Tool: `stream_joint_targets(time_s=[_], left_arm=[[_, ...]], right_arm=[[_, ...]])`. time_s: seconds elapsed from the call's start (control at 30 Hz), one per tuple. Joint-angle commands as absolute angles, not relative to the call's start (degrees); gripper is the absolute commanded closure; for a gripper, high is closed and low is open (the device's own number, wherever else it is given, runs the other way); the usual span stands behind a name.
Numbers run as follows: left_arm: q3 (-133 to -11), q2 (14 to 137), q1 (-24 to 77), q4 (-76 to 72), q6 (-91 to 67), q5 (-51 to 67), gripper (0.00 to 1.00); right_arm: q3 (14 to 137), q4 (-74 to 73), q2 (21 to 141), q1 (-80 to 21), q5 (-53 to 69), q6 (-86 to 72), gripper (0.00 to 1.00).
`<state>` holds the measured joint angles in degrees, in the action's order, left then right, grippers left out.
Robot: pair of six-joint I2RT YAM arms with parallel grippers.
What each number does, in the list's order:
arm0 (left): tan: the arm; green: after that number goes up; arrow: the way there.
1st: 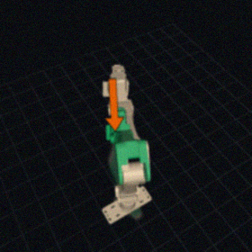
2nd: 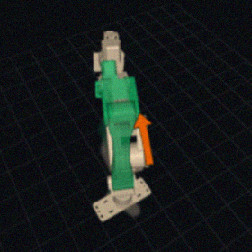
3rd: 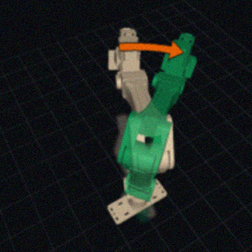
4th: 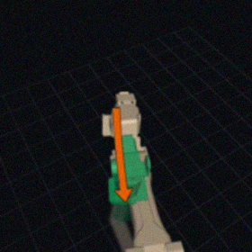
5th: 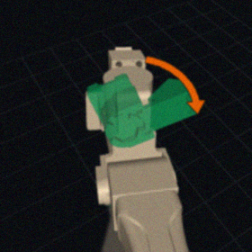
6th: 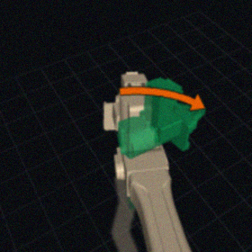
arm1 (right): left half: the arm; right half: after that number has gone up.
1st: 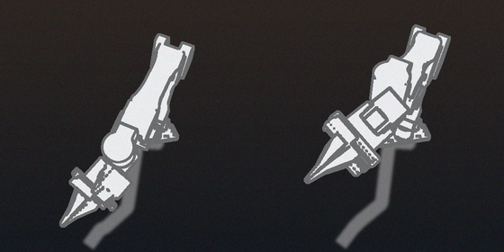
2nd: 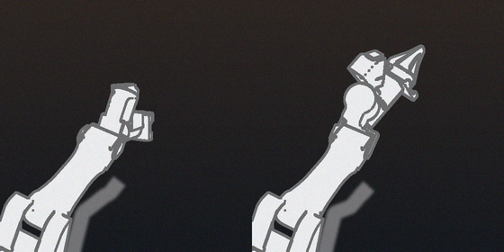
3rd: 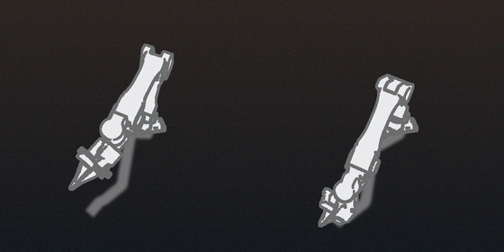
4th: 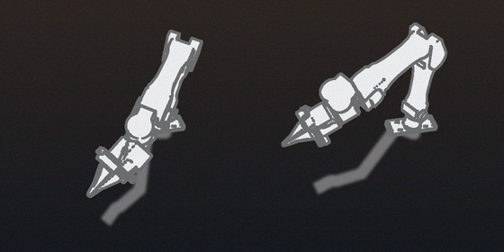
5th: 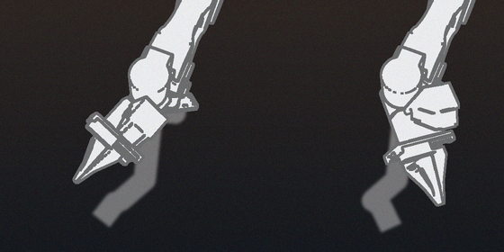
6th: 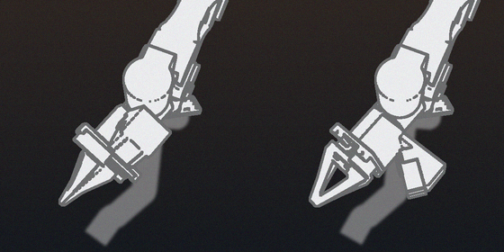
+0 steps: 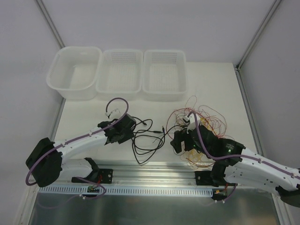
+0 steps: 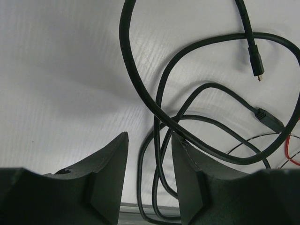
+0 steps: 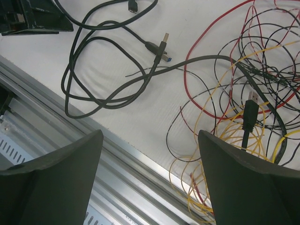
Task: Untangle the cables
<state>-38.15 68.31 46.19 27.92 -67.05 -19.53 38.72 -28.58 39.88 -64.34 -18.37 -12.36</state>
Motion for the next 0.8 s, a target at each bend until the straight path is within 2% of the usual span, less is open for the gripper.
stream_joint_targets(time_s=[0.0,0.2,0.3,0.4,0.43,0.5,0.77], left_arm=[[-38.05,71.70,46.85,22.68,-68.73,-18.81,0.58],[-38.50,76.19,47.02,19.78,-68.12,-17.93,0.60],[-38.50,79.53,47.46,19.86,-68.38,-17.93,0.65],[-38.06,81.38,47.72,19.95,-68.73,-17.49,0.81],[-37.97,81.65,47.81,19.78,-68.82,-17.49,0.90],[-37.97,81.91,47.90,19.95,-68.47,-17.49,1.00],[-38.76,77.79,48.08,20.48,-64.78,-19.51,1.00]], right_arm=[[37.80,-28.92,38.41,-64.42,-18.54,-14.33,0.13],[37.27,-29.62,37.18,-64.42,-18.98,-14.59,0.13],[37.09,-29.71,36.92,-64.42,-19.25,-14.76,0.13],[36.91,-29.79,37.18,-64.51,-19.69,-14.68,0.13],[36.91,-29.88,37.44,-64.60,-19.95,-14.68,0.13],[36.74,-30.06,37.79,-64.51,-20.74,-14.68,0.13],[35.51,-29.27,39.64,-63.81,-24.78,-16.43,0.13]])
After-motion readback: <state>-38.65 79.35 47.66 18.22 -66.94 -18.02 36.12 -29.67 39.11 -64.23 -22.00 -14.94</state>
